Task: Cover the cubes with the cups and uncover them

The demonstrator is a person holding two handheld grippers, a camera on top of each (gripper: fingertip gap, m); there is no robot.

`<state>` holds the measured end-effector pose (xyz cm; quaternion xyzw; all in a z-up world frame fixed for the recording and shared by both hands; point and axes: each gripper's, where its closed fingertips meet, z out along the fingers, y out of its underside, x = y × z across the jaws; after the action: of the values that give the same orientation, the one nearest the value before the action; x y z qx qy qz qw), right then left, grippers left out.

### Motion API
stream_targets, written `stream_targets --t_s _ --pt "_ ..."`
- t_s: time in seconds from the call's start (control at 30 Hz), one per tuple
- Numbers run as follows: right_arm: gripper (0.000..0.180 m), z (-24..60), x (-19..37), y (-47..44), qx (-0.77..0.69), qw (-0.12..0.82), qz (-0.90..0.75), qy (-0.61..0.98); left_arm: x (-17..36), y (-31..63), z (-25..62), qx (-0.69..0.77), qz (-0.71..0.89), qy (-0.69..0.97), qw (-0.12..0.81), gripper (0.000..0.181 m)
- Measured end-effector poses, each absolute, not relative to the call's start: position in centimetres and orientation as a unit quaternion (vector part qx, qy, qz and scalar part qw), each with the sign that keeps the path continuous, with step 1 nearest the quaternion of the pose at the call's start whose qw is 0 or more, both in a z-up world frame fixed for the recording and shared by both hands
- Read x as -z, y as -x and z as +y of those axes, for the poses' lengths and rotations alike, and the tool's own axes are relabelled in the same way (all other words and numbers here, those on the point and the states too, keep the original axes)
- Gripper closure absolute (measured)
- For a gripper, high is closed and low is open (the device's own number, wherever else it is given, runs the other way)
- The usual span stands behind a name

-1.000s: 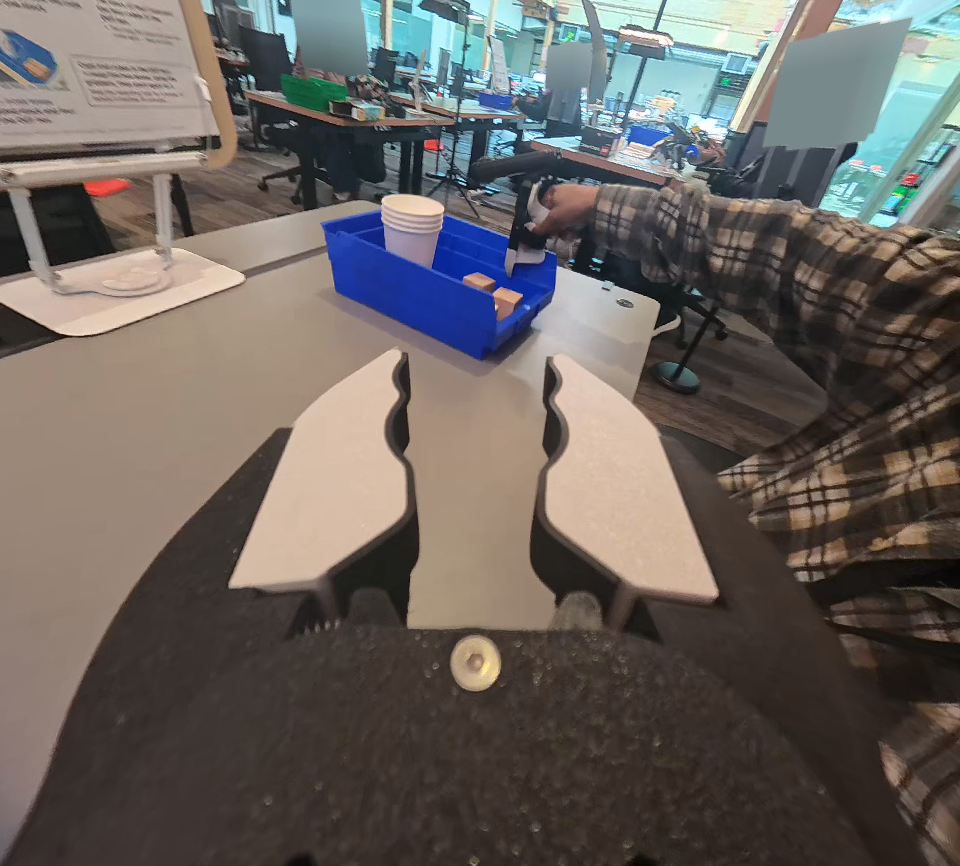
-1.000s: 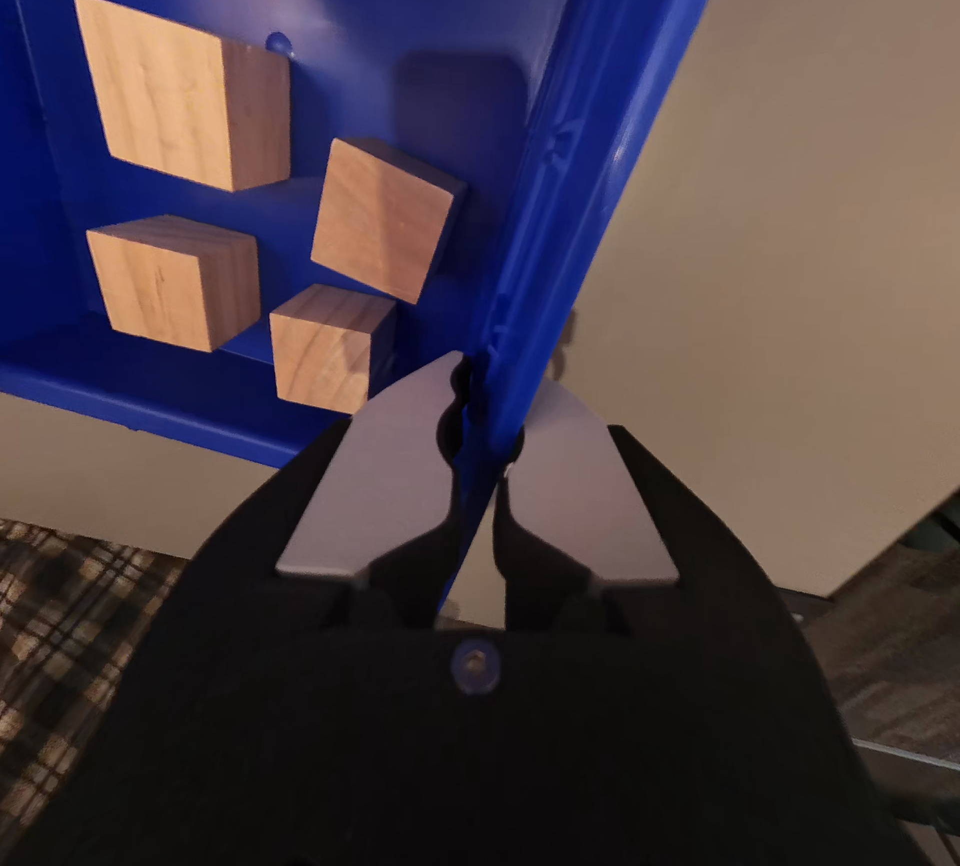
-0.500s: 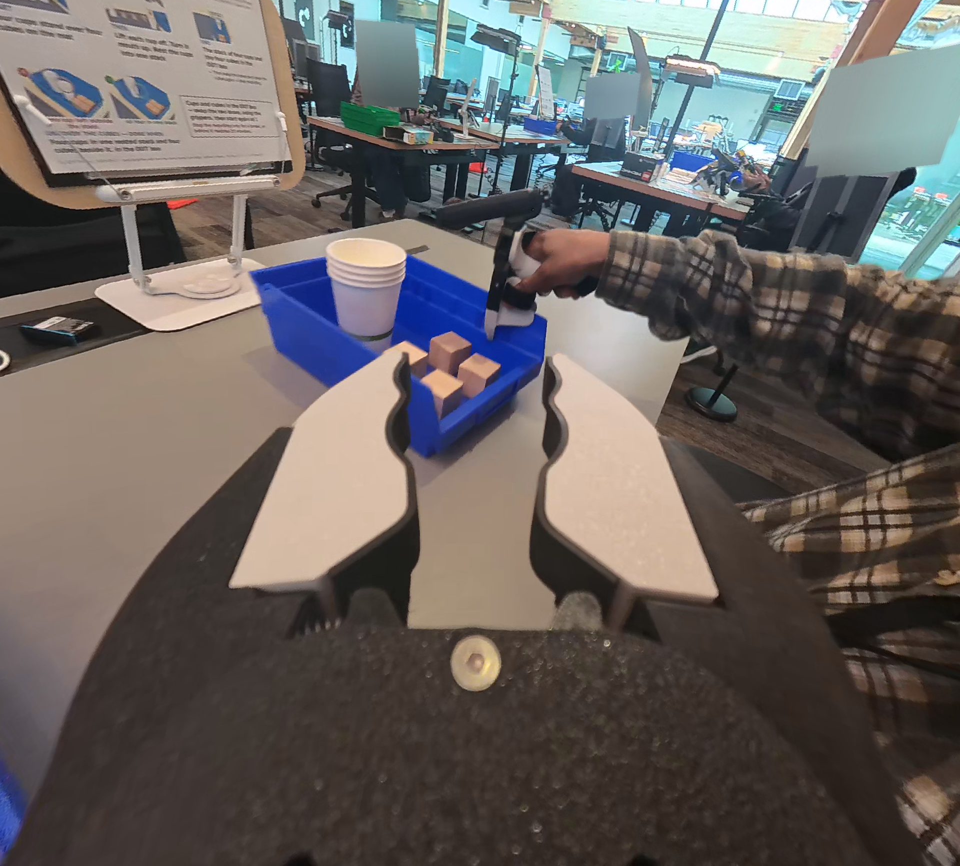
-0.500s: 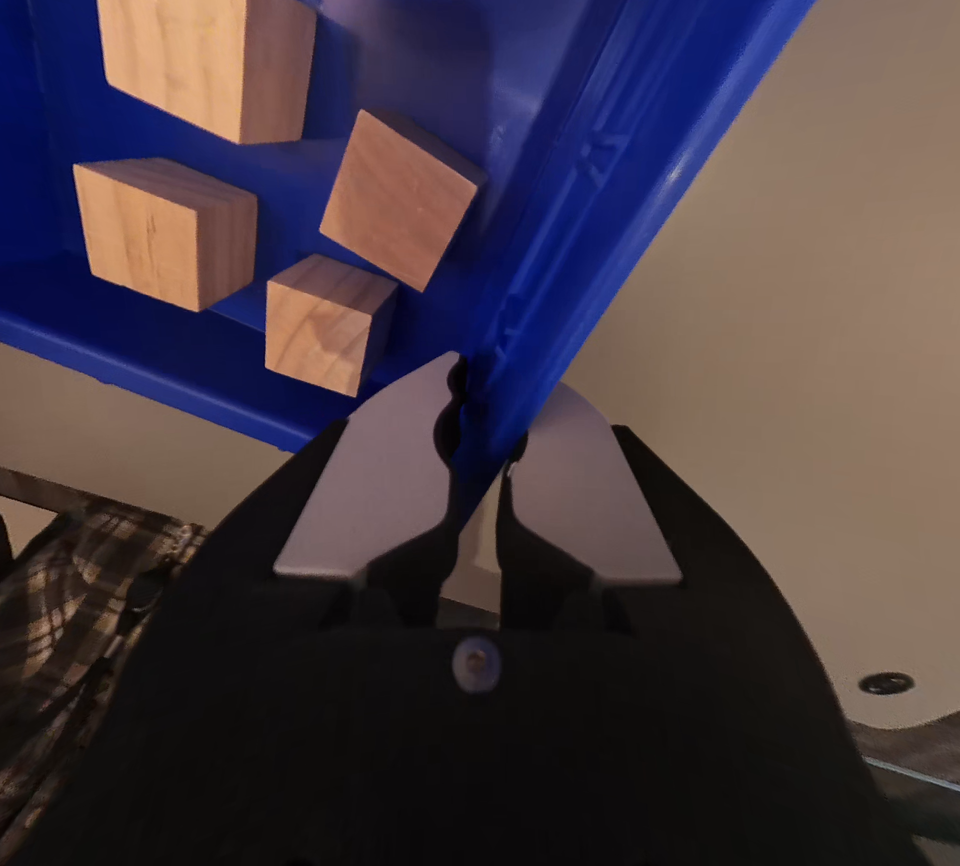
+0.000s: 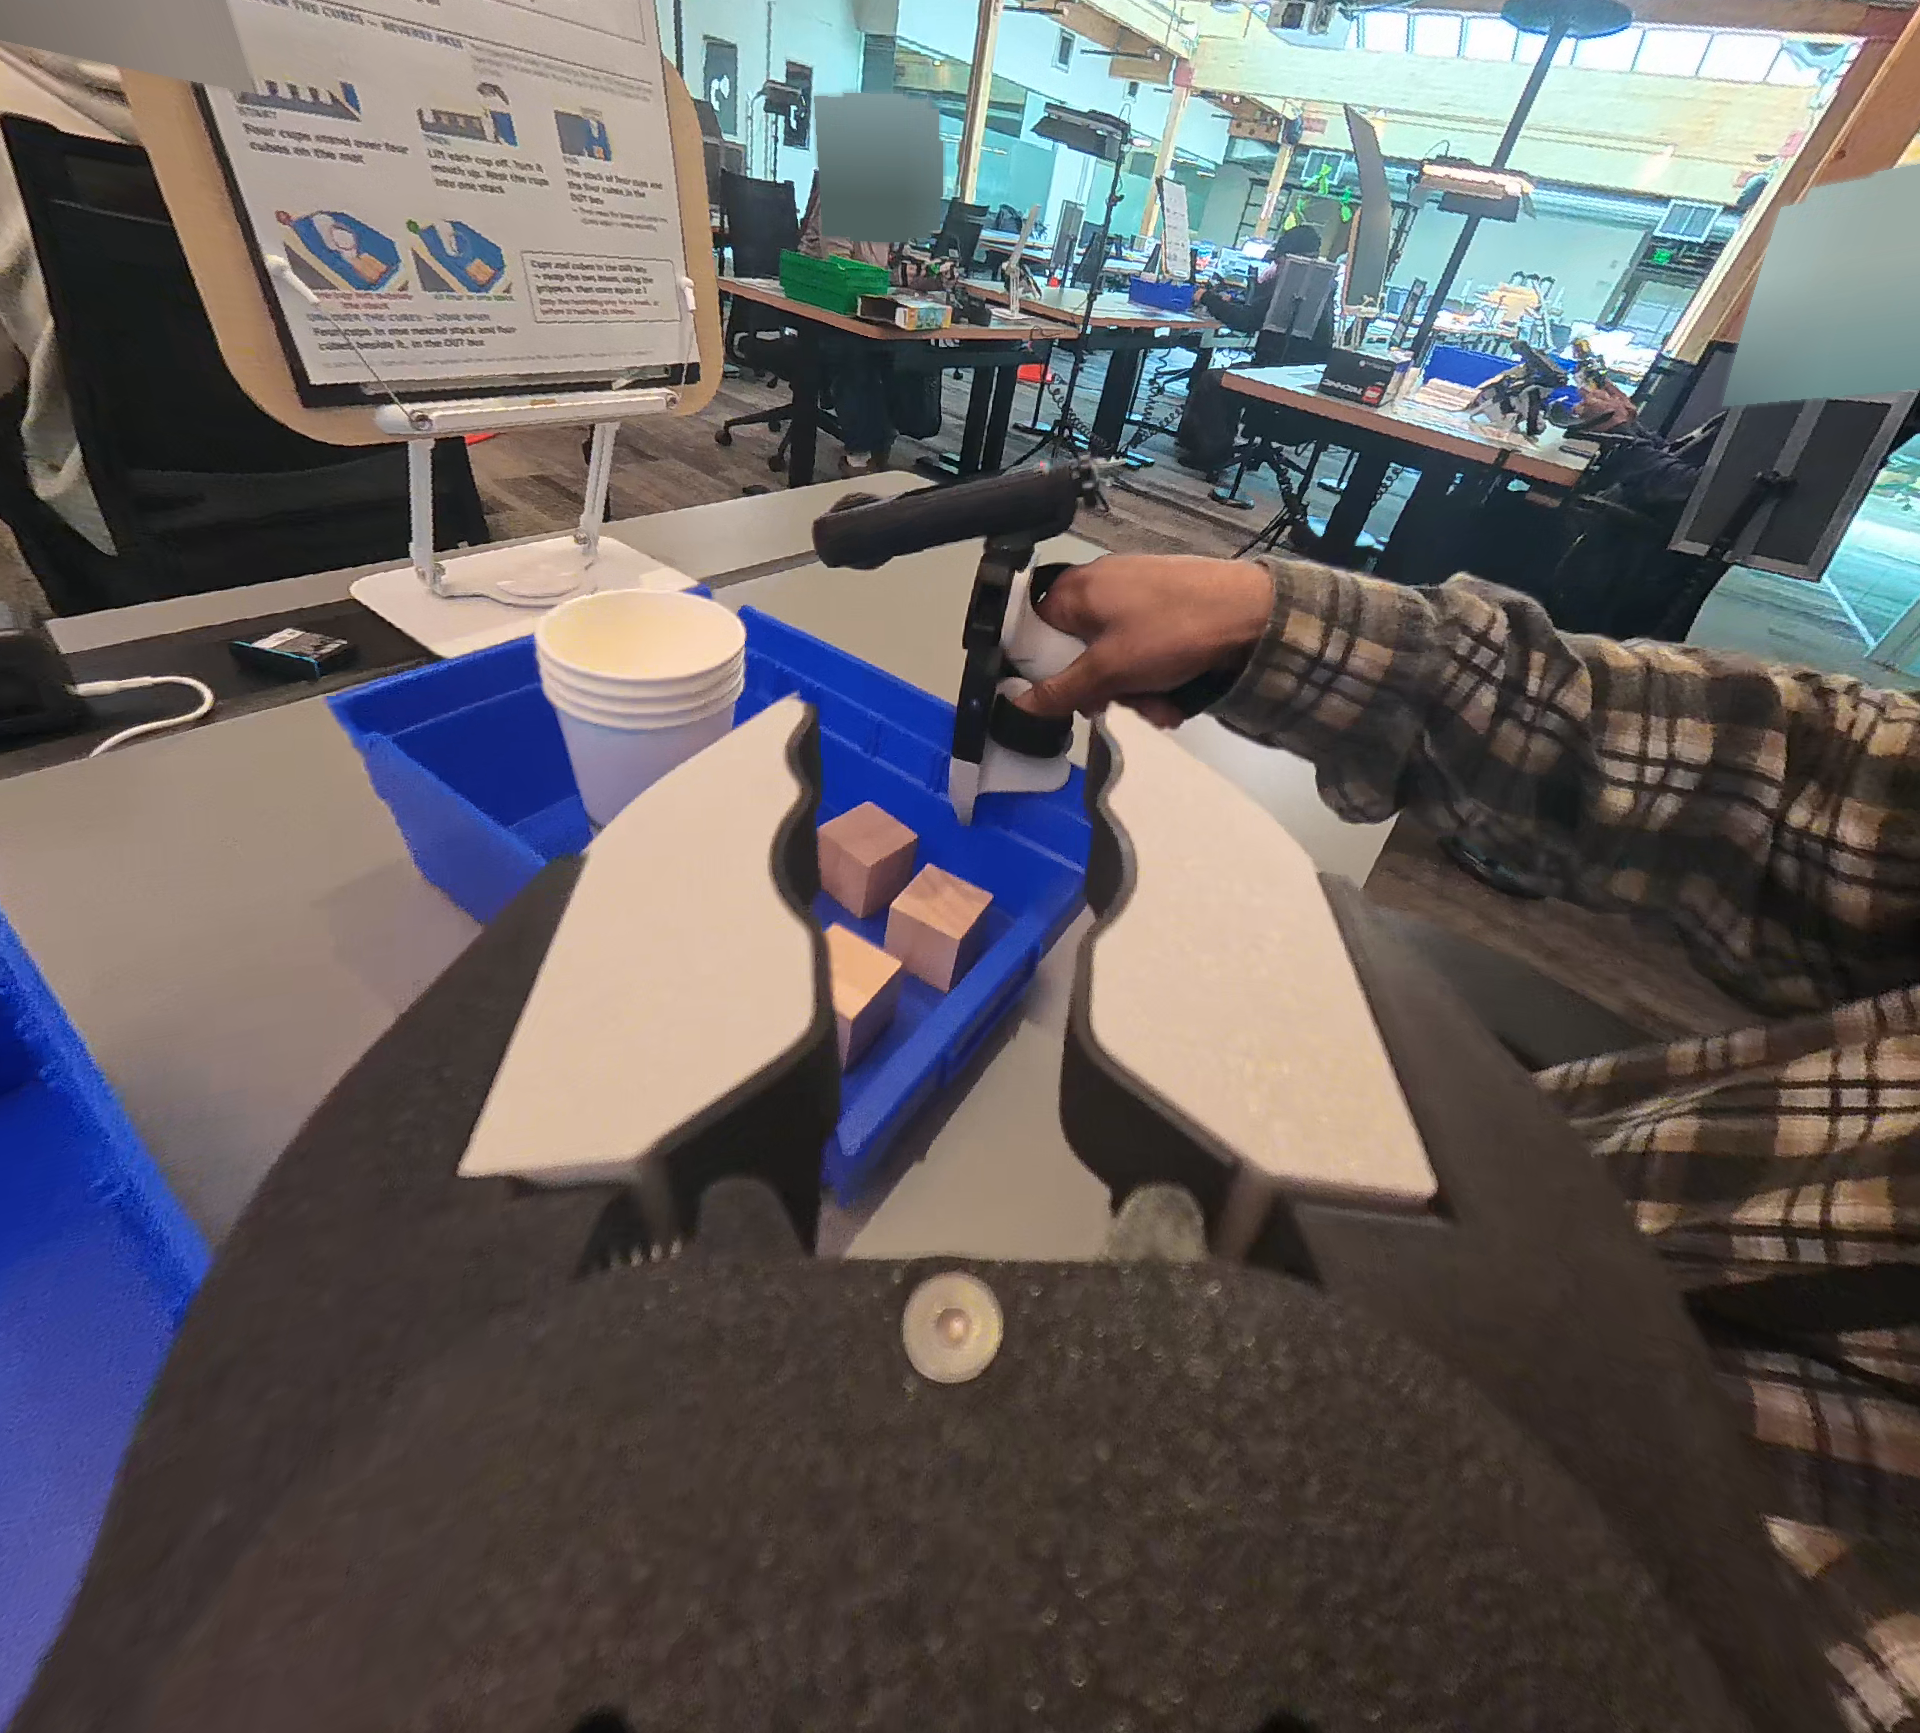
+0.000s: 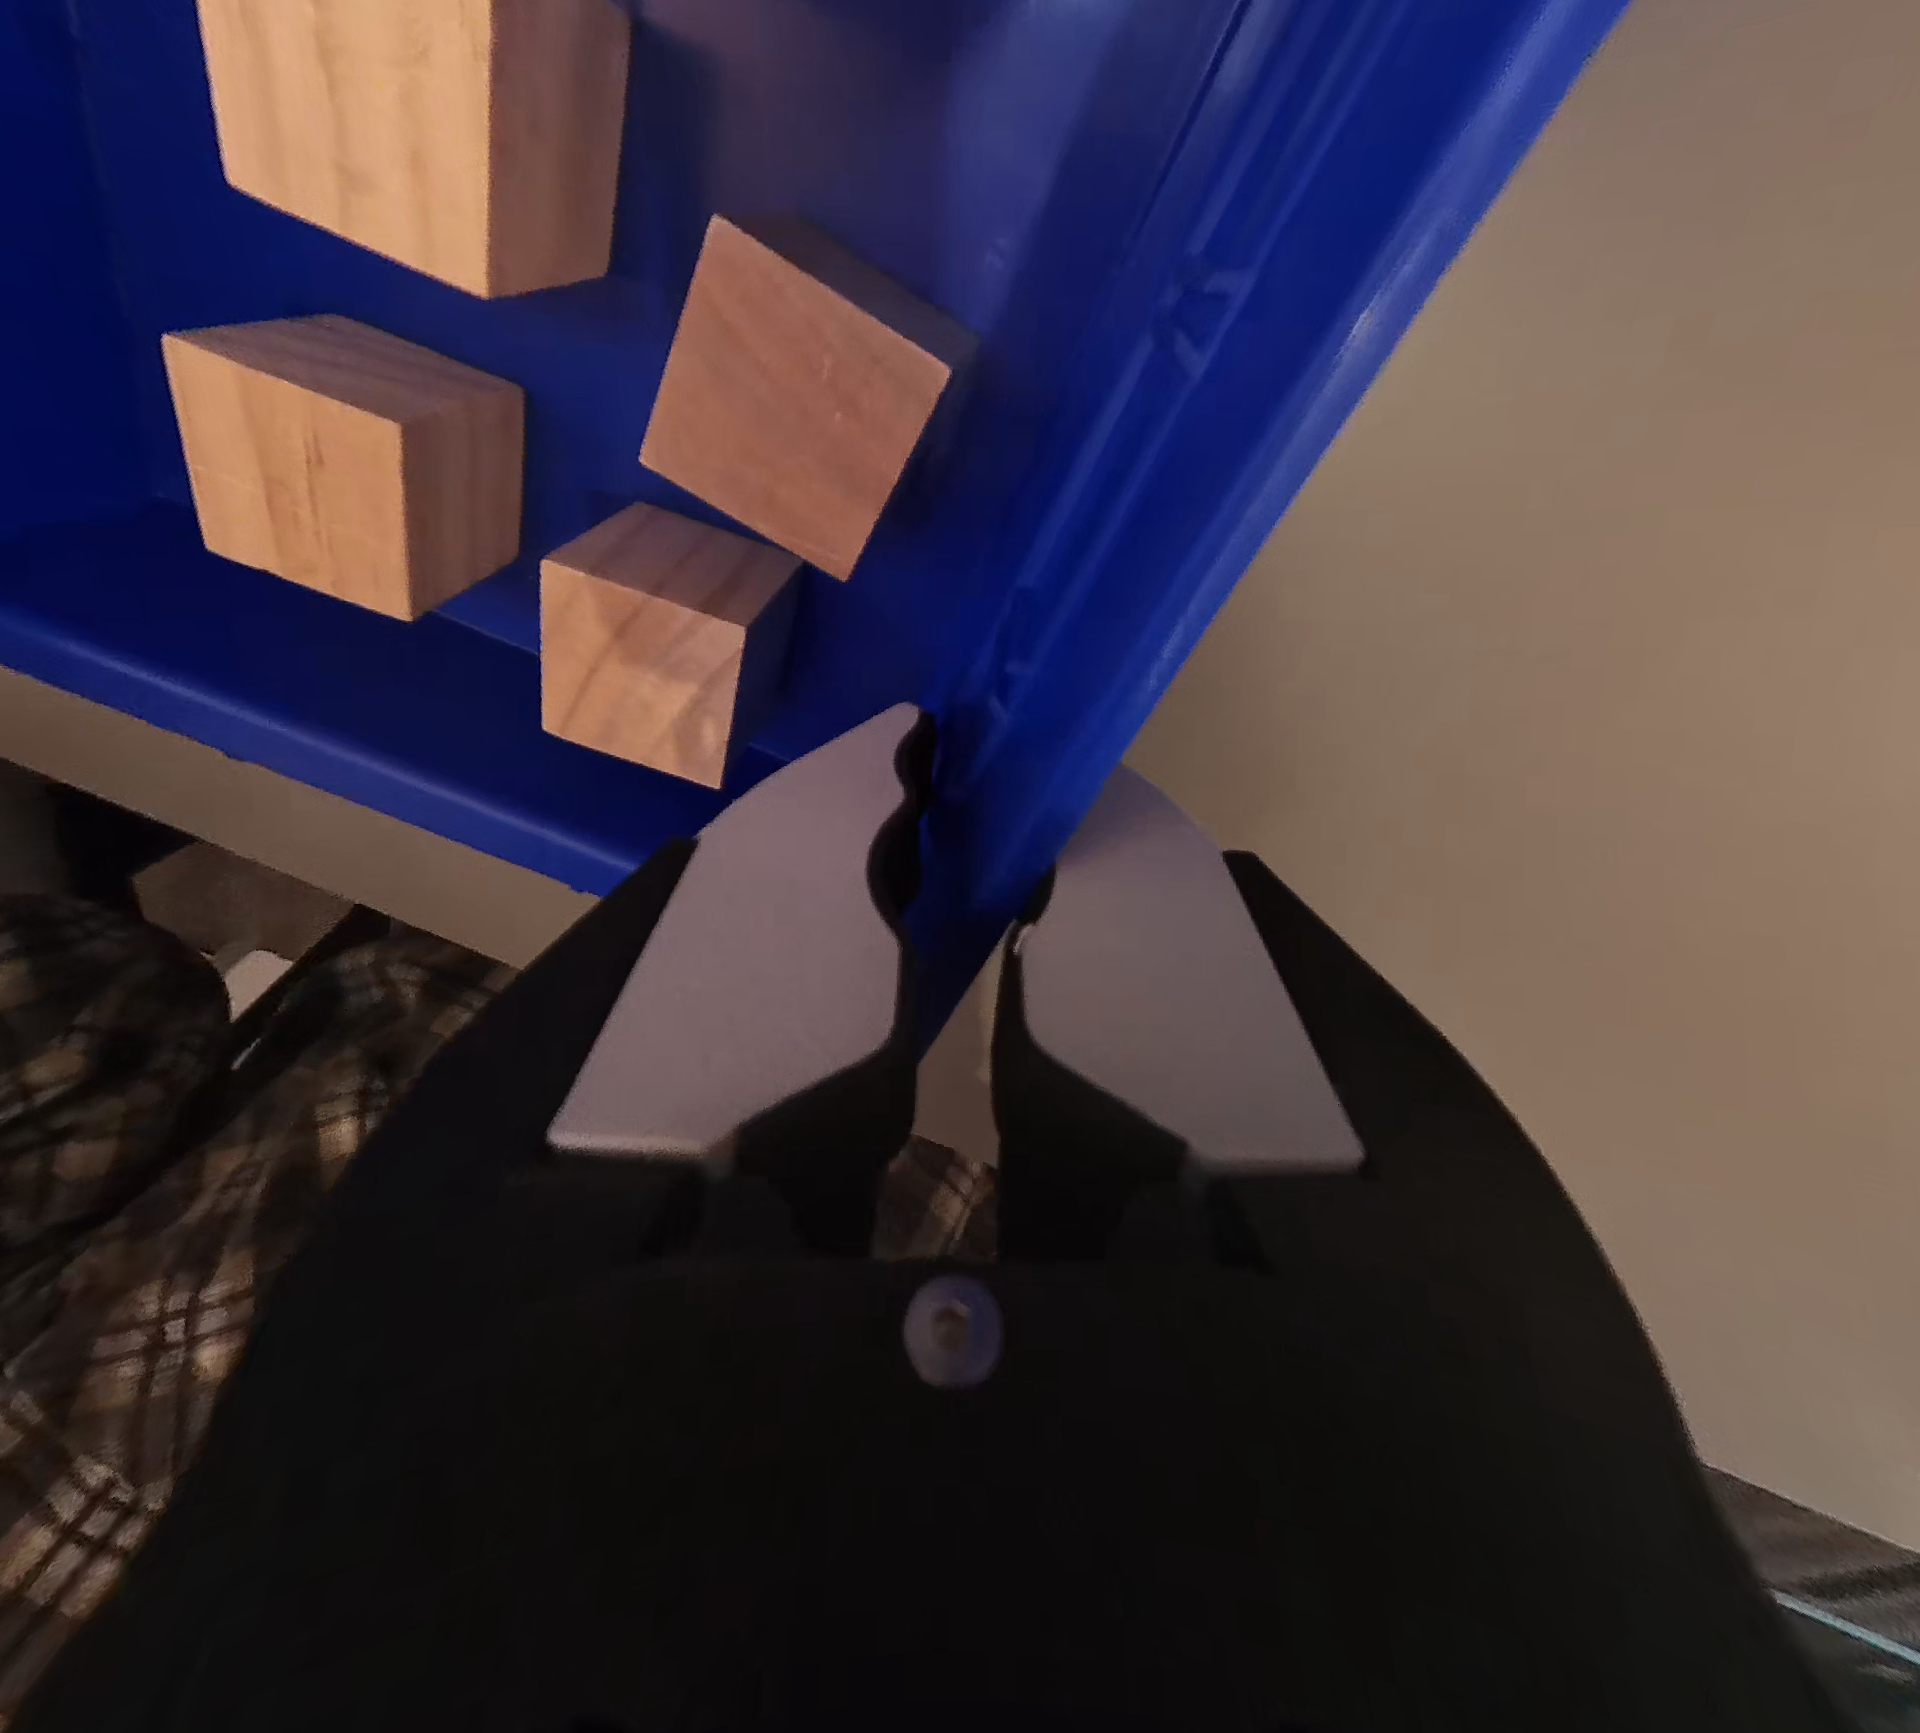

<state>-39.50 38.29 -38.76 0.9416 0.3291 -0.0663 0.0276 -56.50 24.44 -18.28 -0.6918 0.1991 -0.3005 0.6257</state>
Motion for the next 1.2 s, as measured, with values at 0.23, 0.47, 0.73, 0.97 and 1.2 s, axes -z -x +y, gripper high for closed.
stream_targets --t_s 0.23,0.47,0.73,0.97,1.2 --pt "0.169 35.6 38.8 44.8 0.105 0.045 0.318 -0.941 18.1 57.2 24.4 0.29 0.192 0.694 0.631 0.133" --pt "0.107 32.9 38.3 48.4 0.21 0.07 0.324 -0.92 18.2 57.7 24.2 0.288 0.191 0.695 0.631 0.132" --pt "0.069 33.5 34.3 43.4 0.378 -0.079 0.347 -0.855 17.6 60.8 24.1 0.238 0.158 0.699 0.655 0.127" --pt "0.07 36.5 30.8 31.8 0.427 -0.37 0.296 -0.77 19.2 68.9 26.4 0.097 0.086 0.778 0.615 0.116" --pt "0.072 37.9 31.7 22.7 0.357 -0.507 0.246 -0.745 23.2 81.6 29.5 -0.02 -0.005 0.892 0.451 0.11"
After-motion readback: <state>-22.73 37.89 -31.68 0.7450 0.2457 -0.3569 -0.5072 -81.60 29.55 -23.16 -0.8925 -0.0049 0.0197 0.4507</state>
